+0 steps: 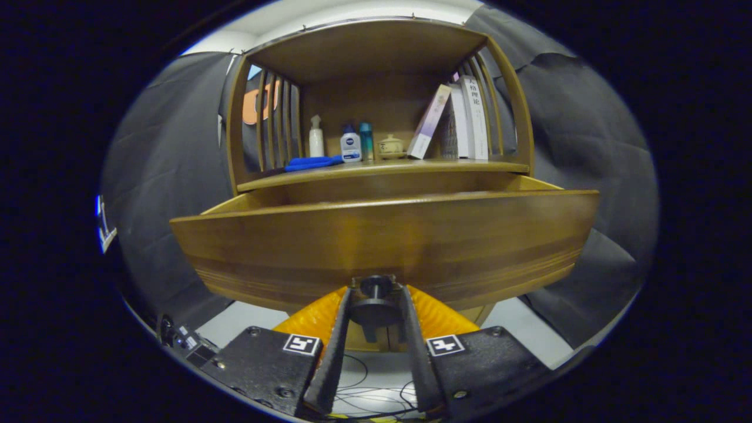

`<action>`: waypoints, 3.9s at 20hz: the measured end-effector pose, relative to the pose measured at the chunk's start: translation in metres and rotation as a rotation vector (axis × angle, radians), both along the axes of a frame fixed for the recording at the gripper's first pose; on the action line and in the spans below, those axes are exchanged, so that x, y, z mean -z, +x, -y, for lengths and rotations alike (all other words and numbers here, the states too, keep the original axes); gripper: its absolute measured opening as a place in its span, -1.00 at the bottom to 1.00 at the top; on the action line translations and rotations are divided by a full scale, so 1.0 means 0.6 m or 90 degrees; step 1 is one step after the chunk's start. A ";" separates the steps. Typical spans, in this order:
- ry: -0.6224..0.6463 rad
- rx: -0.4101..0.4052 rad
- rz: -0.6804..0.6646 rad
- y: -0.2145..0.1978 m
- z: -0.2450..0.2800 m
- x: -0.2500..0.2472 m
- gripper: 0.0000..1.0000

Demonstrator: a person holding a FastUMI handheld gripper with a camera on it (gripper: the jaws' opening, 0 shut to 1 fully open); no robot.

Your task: Pull open the drawer, take out the items inside it, and place them on the countertop above the cabinet.

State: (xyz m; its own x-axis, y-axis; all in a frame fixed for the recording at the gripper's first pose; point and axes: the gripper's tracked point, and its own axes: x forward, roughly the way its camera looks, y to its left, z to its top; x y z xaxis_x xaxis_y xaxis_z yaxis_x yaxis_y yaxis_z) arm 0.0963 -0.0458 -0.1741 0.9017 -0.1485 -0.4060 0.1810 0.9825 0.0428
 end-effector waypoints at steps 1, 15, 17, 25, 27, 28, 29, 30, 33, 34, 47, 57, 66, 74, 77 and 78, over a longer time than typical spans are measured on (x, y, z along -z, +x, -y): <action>0.012 -0.011 0.000 -0.005 -0.011 -0.018 0.25; 0.043 -0.079 -0.118 0.119 -0.041 -0.162 0.93; 0.062 -0.064 -0.165 0.146 -0.031 -0.146 0.93; 0.042 -0.017 -0.338 0.197 -0.007 -0.055 0.93; 0.039 0.004 -0.374 0.201 -0.003 -0.039 0.93; 0.038 0.011 -0.387 0.205 -0.002 -0.033 0.93; 0.039 0.017 -0.402 0.206 -0.001 -0.026 0.93; 0.040 0.023 -0.415 0.206 -0.001 -0.019 0.93; 0.032 0.048 -0.455 0.209 0.012 0.003 0.93; 0.034 0.053 -0.468 0.206 0.012 0.011 0.92; 0.050 0.051 -0.571 0.197 0.024 0.052 0.29; 0.001 0.038 -0.518 0.204 0.059 0.041 -0.13; -0.019 -0.041 -0.468 0.200 0.031 -0.017 -0.17; -0.027 -0.078 -0.430 0.182 0.015 -0.079 -0.18; -0.032 -0.088 -0.414 0.179 0.008 -0.101 -0.18; -0.026 -0.093 -0.414 0.175 0.004 -0.106 -0.18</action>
